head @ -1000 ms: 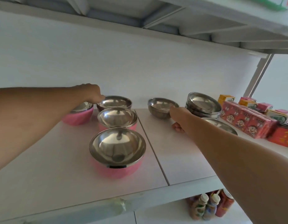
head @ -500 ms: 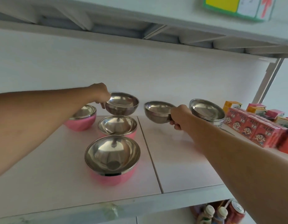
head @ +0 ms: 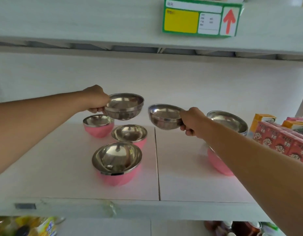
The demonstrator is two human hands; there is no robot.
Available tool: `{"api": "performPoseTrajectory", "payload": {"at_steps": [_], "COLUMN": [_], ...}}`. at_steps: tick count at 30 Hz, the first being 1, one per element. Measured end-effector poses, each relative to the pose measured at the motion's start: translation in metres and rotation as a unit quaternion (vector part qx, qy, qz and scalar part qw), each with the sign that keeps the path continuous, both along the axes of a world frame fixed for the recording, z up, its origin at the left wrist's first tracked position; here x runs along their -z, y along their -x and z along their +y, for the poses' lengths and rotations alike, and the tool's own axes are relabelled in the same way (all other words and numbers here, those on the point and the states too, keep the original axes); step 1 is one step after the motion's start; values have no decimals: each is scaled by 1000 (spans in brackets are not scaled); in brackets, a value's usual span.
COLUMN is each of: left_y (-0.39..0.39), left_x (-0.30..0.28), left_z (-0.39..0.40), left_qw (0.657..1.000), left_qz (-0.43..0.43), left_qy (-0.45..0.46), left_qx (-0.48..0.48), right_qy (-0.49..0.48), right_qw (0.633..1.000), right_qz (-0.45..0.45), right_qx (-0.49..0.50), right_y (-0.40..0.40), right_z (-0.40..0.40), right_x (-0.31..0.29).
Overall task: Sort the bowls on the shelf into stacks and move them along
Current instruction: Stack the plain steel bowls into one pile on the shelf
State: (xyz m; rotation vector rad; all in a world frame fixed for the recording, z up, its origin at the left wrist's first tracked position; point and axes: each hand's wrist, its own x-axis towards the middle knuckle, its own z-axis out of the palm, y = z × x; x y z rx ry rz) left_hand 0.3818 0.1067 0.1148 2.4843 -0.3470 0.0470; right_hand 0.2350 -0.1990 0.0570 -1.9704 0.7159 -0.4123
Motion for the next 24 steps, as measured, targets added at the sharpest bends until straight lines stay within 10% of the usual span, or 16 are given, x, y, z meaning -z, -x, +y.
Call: {"api": "performPoseTrajectory", "payload": {"at_steps": [24], "left_y": [177], "left_x": [30], "left_z": [72], "left_qw": [983], "left_qz": [68], "left_qy": [169], "left_qx": [34], "right_qy": [-15], "right_qw": [998], "right_qz": [7], "right_qx": [-55], "right_y": [185], "right_z": [58], "right_x": [0]}}
